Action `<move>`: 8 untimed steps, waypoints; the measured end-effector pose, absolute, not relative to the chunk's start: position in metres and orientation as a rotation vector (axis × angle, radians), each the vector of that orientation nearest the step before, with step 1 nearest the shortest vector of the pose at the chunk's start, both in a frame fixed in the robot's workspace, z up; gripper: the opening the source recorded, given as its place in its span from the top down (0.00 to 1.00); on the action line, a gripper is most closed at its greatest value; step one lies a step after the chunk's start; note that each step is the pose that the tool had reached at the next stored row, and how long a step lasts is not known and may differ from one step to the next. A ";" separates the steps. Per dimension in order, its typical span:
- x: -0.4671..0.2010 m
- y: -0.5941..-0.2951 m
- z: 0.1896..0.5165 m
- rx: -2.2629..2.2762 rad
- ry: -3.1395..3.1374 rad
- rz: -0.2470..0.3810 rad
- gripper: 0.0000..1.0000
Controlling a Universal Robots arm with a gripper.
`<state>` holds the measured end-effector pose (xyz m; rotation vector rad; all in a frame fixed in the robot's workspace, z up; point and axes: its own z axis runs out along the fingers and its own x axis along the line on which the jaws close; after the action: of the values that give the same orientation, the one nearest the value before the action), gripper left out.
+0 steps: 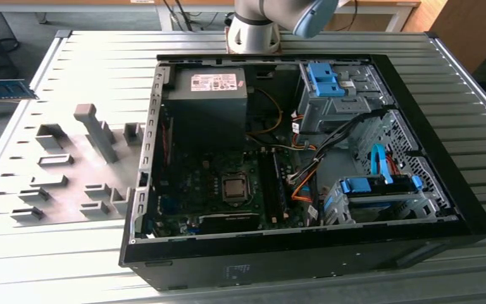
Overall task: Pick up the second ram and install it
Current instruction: 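Pick up the second ram and move it above second insertion slot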
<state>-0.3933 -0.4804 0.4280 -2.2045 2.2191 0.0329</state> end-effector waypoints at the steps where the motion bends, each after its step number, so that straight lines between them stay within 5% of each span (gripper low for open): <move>1: -0.393 -0.480 0.428 -2.205 2.219 0.033 0.86; 8: -0.389 -0.480 0.428 -2.205 2.219 0.033 0.86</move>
<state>-0.3886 -0.4804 0.4280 -2.2046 2.2192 0.0329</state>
